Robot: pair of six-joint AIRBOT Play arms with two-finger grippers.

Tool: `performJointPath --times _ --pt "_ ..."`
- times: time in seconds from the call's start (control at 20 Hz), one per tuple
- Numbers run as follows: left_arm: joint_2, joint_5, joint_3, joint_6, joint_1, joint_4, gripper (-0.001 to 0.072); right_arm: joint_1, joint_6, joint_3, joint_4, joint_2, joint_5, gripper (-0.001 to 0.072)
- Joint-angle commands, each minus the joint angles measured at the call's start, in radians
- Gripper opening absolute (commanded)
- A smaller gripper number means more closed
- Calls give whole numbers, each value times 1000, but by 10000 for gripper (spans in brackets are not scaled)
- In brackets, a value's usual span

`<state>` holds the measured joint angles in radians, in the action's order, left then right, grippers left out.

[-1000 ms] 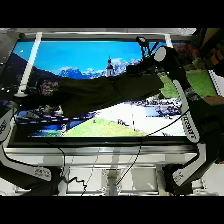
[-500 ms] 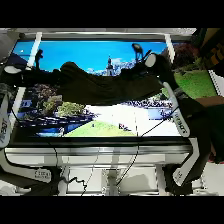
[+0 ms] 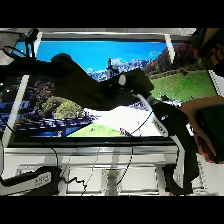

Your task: Fold the clothes and pants, and hang the long-sleeved shirts on hangers.

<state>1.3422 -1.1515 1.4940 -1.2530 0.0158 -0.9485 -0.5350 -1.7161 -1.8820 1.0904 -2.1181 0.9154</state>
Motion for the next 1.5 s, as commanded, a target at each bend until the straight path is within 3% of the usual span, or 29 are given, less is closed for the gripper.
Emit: performJointPath --times 0.0,0.1,0.4,0.55,0.85,0.9,0.95,1.0,1.2,1.3,1.45 --pt "-2 66 2 -30 -55 -54 35 -108 46 -9 -63 -19 9 13" --pt "12 123 2 -31 -81 -51 35 -107 43 -9 -39 -13 48 13" --pt "97 426 2 -31 -271 -26 36 99 -3 -8 237 140 201 13" --pt "183 613 2 -30 -422 40 36 256 -3 -8 254 255 283 14" --pt "356 1046 2 -23 -753 58 37 478 -3 -9 251 417 278 14" --pt "379 1107 2 -5 -789 54 109 497 -3 -8 249 429 280 14" --pt "398 1149 2 30 -818 31 530 511 -3 -8 249 433 282 14" --pt "406 1154 2 50 -829 4 696 518 7 -8 249 433 287 14" --pt "364 1143 2 56 -801 -20 702 518 272 -6 253 428 326 14" --pt "312 1123 2 56 -755 -21 701 537 340 3 236 409 331 13" --pt "236 1052 2 56 -671 -21 701 605 475 4 90 333 437 13"
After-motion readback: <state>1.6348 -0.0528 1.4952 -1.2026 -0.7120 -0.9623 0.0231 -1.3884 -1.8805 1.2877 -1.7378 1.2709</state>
